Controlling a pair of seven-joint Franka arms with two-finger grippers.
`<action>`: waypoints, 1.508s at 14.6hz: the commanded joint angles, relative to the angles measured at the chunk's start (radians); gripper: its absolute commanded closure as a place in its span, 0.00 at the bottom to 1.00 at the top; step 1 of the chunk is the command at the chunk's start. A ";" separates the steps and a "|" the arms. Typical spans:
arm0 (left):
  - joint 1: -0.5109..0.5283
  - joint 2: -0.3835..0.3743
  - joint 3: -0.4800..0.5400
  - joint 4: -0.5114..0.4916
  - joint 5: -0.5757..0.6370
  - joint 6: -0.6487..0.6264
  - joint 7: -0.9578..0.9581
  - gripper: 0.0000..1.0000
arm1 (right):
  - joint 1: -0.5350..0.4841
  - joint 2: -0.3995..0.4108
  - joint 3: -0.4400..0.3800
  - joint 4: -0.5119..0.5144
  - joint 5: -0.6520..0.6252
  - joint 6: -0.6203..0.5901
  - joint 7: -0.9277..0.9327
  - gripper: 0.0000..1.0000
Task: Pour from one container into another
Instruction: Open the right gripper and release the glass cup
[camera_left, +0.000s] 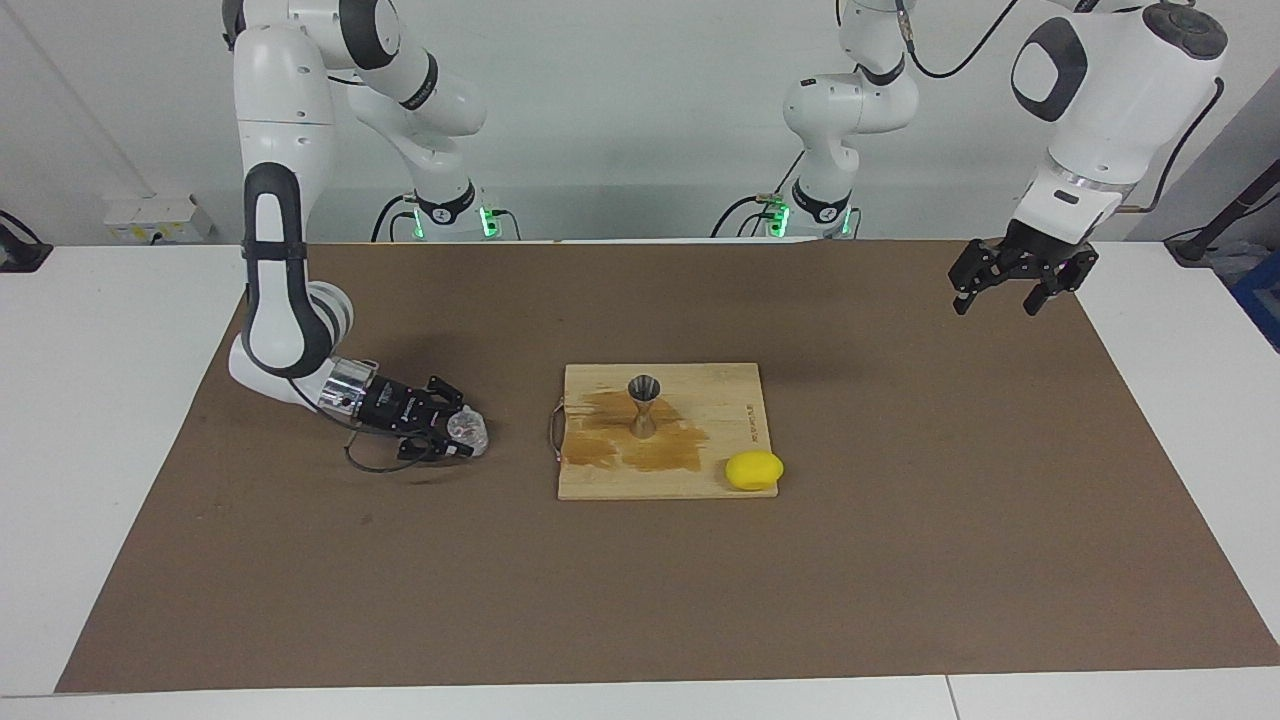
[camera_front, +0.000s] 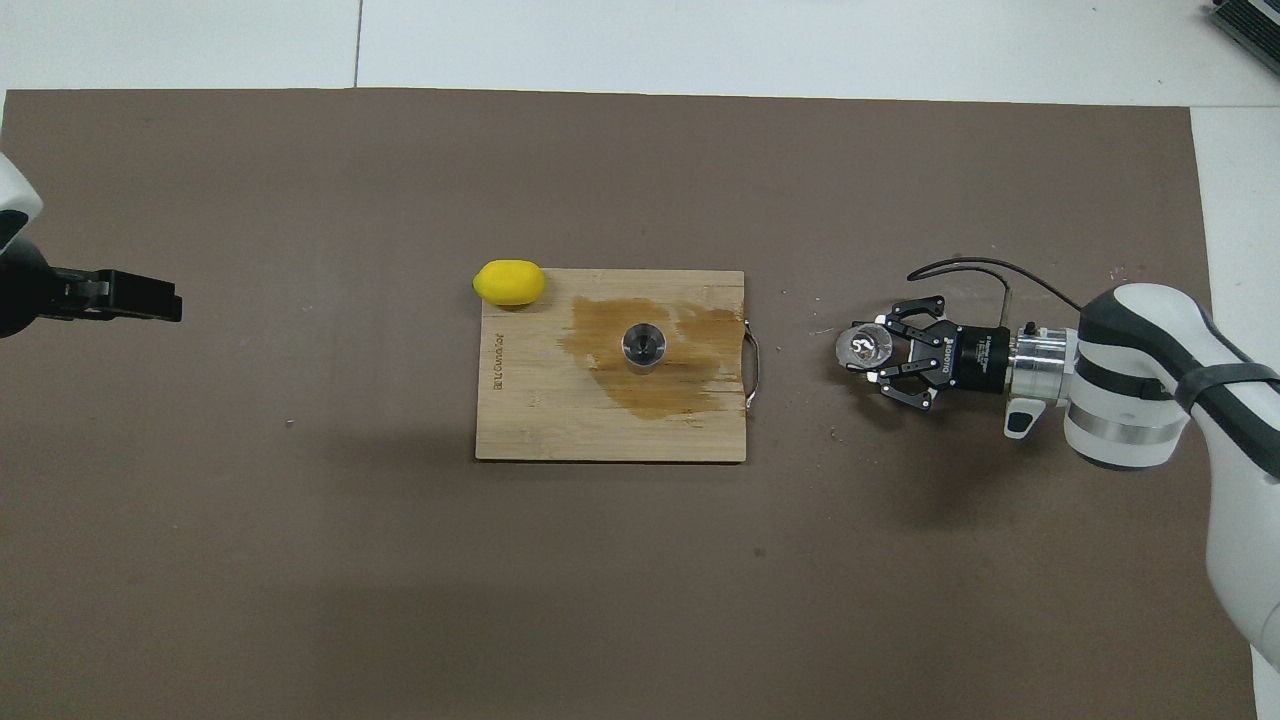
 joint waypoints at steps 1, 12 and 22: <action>0.000 -0.013 0.002 -0.011 0.021 0.009 -0.012 0.00 | -0.005 -0.013 0.003 -0.014 -0.017 0.023 -0.011 0.31; -0.002 -0.013 0.002 -0.011 0.021 0.007 -0.012 0.00 | 0.001 -0.145 0.003 -0.013 -0.119 -0.006 0.183 0.11; -0.002 0.005 0.006 -0.009 0.021 0.007 -0.012 0.00 | 0.025 -0.363 0.003 0.024 -0.613 -0.006 0.294 0.01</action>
